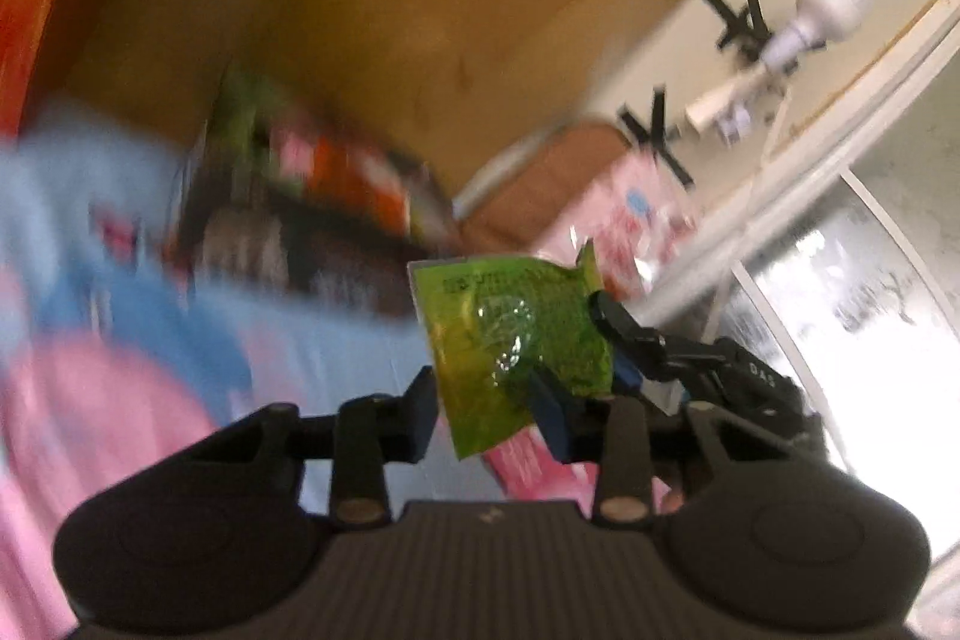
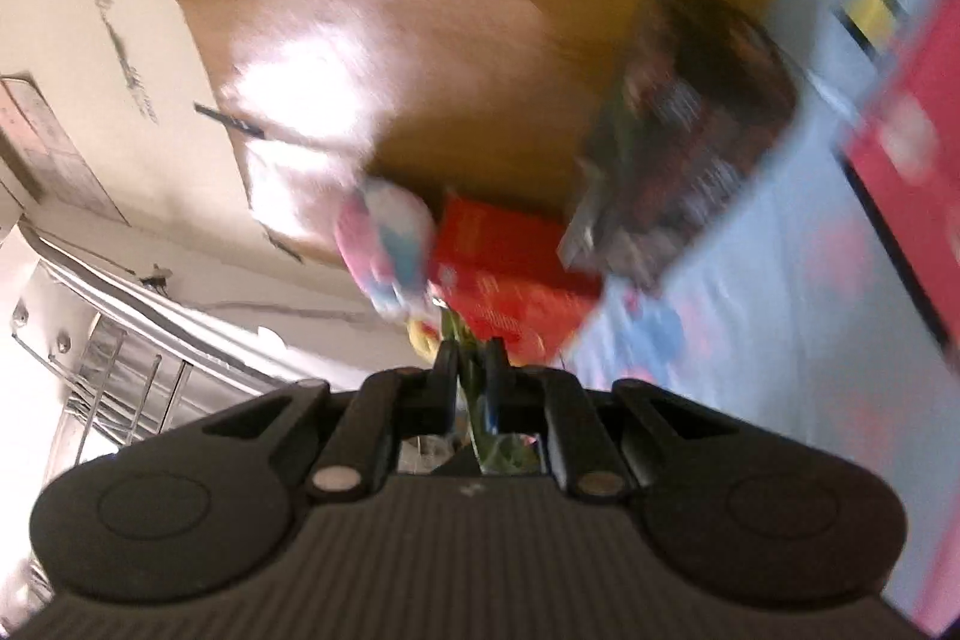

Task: Organize snacks
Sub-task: 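Carry the green bag over the tin and open both tools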

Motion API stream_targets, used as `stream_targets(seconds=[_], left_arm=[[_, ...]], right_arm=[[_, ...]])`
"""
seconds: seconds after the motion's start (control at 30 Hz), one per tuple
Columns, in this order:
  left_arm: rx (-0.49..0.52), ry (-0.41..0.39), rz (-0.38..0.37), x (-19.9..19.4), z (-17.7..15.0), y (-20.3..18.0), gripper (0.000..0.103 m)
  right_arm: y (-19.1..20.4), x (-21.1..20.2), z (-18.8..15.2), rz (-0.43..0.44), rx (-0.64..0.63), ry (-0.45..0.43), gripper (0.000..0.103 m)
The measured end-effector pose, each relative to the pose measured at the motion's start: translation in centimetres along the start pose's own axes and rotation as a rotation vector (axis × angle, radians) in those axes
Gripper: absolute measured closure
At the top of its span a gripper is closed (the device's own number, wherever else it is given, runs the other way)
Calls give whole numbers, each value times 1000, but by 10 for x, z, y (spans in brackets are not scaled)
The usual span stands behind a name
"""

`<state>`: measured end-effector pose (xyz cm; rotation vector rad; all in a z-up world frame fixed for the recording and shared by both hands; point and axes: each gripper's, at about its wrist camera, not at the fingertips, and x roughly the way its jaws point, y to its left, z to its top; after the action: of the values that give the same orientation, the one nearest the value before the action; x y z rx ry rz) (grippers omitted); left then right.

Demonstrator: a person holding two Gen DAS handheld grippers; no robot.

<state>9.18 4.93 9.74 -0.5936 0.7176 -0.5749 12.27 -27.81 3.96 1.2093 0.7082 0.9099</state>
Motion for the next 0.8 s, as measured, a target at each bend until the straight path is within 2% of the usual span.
stream_targets(seconds=[0.1, 0.2, 0.27, 0.3, 0.37, 0.4, 0.43, 0.53, 0.7, 0.77, 0.8], left_arm=[[59, -72, 109, 13, 43, 1, 72], [68, -99, 225, 36, 76, 20, 72], [83, -99, 290, 54, 88, 34, 72], [90, -100, 334, 62, 92, 40, 70], [112, -112, 410, 72, 94, 48, 65], [125, -121, 422, 74, 93, 48, 64], [138, -133, 427, 73, 91, 48, 63], [187, -174, 468, 70, 83, 40, 62], [233, -179, 509, 63, 64, 13, 62], [291, -189, 544, 57, 47, -5, 57], [318, -195, 567, 53, 37, -14, 54]], right_arm=[[15, 35, 33, -65, -91, -38, 92], [24, 79, 52, -210, -234, -51, 92], [29, 106, 53, -315, -378, -66, 89], [31, 119, 50, -380, -470, -73, 86], [33, 146, 41, -544, -656, -86, 73], [32, 152, 36, -591, -721, -102, 60], [32, 154, 30, -625, -785, -136, 53], [32, 144, 19, -655, -865, -224, 52], [50, 130, 16, -634, -882, -239, 51], [61, 117, 5, -636, -903, -237, 49], [60, 109, -2, -643, -914, -239, 44]])
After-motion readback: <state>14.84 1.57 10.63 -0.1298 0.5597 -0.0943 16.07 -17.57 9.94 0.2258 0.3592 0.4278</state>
